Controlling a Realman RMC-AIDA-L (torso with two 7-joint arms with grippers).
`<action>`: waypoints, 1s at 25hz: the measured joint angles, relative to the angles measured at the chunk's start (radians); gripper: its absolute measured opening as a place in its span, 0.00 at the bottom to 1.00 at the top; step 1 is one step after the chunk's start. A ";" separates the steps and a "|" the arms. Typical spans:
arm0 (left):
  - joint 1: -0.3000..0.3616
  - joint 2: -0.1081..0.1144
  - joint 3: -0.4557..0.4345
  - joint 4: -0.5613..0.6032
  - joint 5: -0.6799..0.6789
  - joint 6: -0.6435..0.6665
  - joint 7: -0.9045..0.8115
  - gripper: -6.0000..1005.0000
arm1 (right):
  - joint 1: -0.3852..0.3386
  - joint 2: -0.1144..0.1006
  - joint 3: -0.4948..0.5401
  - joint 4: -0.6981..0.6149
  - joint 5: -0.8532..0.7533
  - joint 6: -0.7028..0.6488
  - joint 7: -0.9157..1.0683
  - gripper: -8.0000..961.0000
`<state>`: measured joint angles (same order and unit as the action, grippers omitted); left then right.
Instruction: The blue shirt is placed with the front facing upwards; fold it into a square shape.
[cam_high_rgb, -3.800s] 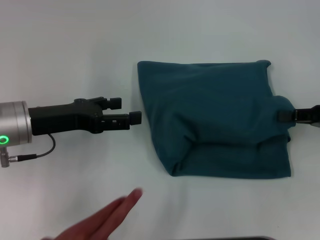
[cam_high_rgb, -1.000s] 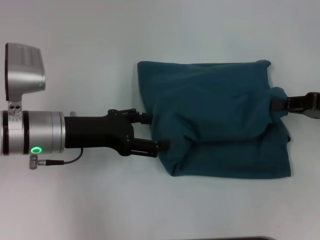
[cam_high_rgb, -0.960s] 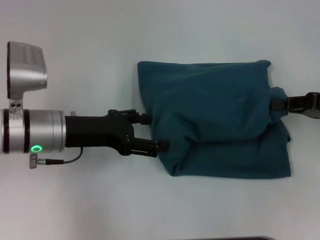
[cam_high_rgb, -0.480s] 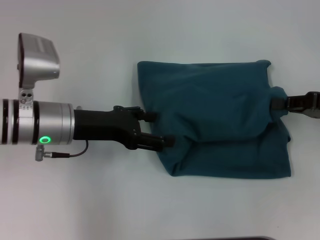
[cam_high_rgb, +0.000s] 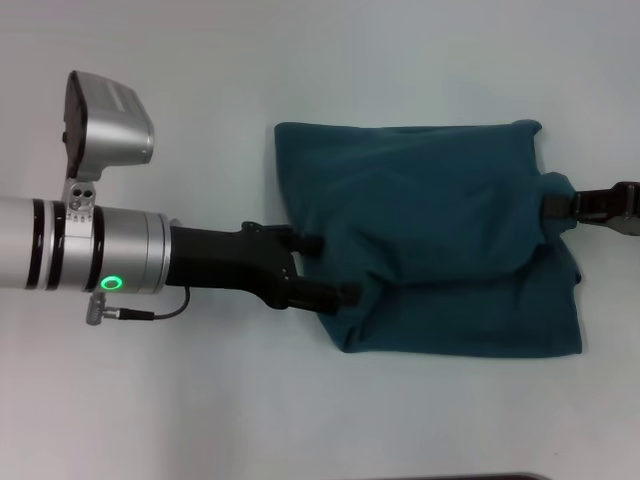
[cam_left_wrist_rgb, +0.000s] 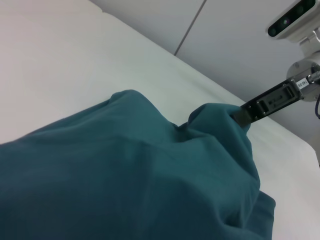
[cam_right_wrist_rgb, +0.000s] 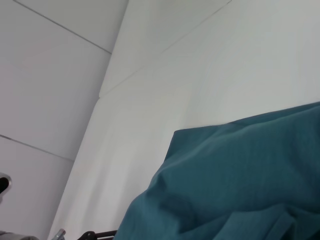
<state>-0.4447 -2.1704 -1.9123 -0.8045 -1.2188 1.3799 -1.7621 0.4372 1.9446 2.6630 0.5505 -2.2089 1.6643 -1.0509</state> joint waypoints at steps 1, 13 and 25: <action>0.000 0.000 0.003 0.000 0.000 -0.002 -0.002 0.96 | 0.000 0.000 0.000 0.000 0.000 0.000 0.000 0.08; -0.004 -0.002 0.049 0.004 -0.003 -0.052 -0.026 0.96 | 0.003 0.001 0.000 -0.001 0.000 -0.002 0.000 0.08; -0.012 0.002 0.071 0.001 -0.005 -0.072 -0.040 0.96 | 0.006 0.003 0.000 -0.001 0.000 -0.002 0.001 0.08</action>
<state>-0.4566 -2.1689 -1.8415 -0.8033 -1.2240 1.3082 -1.8025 0.4434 1.9477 2.6630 0.5491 -2.2089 1.6628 -1.0498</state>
